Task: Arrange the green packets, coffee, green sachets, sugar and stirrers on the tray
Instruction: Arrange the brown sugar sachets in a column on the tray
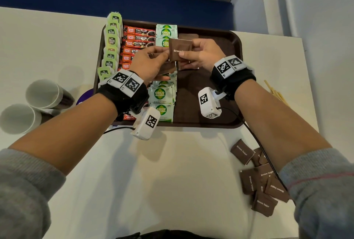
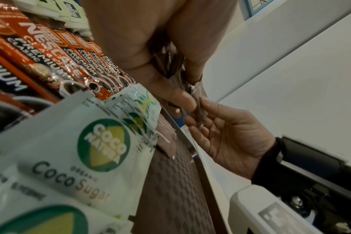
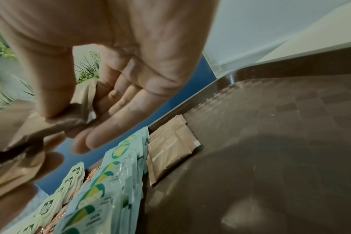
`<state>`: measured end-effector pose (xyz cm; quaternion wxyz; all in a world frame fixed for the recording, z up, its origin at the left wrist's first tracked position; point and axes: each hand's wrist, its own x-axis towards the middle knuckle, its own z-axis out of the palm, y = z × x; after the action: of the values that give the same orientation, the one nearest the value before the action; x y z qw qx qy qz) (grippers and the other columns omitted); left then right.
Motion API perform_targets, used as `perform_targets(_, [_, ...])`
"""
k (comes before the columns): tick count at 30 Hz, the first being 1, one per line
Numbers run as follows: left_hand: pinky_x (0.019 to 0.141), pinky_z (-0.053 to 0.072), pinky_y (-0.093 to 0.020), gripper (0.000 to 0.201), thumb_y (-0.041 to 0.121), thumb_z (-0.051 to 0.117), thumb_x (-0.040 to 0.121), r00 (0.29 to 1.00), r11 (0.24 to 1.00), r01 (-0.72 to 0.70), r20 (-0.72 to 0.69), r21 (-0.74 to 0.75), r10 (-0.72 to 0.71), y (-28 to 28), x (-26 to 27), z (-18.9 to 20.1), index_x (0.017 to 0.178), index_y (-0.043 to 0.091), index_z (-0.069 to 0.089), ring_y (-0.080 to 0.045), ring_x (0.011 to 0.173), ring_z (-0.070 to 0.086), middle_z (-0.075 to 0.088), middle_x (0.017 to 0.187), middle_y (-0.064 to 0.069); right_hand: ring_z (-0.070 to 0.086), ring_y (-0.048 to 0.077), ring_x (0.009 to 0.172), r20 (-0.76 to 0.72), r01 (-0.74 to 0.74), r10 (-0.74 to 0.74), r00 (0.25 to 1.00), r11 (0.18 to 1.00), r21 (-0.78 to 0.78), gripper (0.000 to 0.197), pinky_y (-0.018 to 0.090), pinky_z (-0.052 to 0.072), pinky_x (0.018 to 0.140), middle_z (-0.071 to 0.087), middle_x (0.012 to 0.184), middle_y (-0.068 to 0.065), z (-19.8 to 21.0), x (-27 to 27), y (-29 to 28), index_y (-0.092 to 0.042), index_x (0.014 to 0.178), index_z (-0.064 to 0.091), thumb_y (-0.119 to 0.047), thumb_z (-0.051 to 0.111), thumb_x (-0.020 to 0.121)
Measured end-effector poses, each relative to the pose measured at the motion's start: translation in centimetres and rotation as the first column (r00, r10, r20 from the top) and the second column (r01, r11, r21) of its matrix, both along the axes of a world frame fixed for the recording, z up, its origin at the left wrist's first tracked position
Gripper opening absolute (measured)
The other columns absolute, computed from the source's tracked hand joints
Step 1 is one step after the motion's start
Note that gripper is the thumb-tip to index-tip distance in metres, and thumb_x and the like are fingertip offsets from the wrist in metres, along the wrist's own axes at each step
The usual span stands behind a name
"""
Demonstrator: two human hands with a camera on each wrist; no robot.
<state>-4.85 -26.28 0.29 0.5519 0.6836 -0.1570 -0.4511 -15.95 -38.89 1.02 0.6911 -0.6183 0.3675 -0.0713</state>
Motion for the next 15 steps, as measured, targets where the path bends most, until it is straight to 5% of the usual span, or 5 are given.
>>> perform_targets(6, [0.048, 0.055, -0.024, 0.021, 0.027, 0.064, 0.090, 0.999, 0.999, 0.041, 0.034, -0.006, -0.041, -0.2, -0.3, -0.1, 0.107, 0.017, 0.061, -0.016, 0.078, 0.071, 0.067, 0.103, -0.005, 0.071, 0.015, 0.070, -0.044, -0.044, 0.042, 0.998, 0.998, -0.050, 0.016, 0.023, 0.057, 0.062, 0.071, 0.080, 0.005, 0.0, -0.4, -0.3, -0.007, 0.097, 0.065, -0.007, 0.069, 0.082])
perform_targets(9, [0.048, 0.056, -0.025, 0.012, 0.019, 0.063, 0.091, 0.997, 0.997, 0.072, 0.038, -0.003, -0.072, -0.3, -0.4, 0.0, 0.103, 0.017, 0.060, -0.021, 0.081, 0.072, 0.069, 0.101, -0.008, 0.065, 0.000, 0.060, -0.106, -0.089, 0.067, 0.992, 0.972, -0.215, 0.005, 0.013, 0.049, 0.058, 0.068, 0.061, -0.011, 0.4, -0.8, -0.3, -0.011, 0.084, 0.068, -0.016, 0.069, 0.084])
perform_targets(11, [0.047, 0.056, -0.025, 0.014, 0.017, 0.063, 0.091, 0.997, 0.998, 0.069, 0.037, -0.005, -0.069, -0.3, -0.4, 0.0, 0.104, 0.016, 0.060, -0.019, 0.079, 0.071, 0.068, 0.098, -0.007, 0.059, -0.006, 0.050, -0.144, -0.107, 0.068, 0.987, 0.953, -0.285, 0.016, 0.007, 0.044, 0.054, 0.062, 0.049, -0.017, 0.3, -1.0, -0.5, -0.014, 0.073, 0.065, -0.016, 0.063, 0.089])
perform_targets(15, [0.051, 0.057, -0.025, 0.011, 0.013, 0.062, 0.091, 0.998, 0.999, 0.051, 0.048, -0.003, -0.050, -0.3, -0.2, -0.3, 0.101, 0.018, 0.063, -0.019, 0.080, 0.071, 0.066, 0.105, -0.009, 0.061, 0.003, 0.055, -0.236, -0.081, 0.000, 0.972, 0.939, -0.335, 0.018, 0.016, 0.053, 0.064, 0.064, 0.060, -0.006, -1.4, -1.4, -1.9, -0.002, 0.082, 0.069, -0.015, 0.060, 0.091])
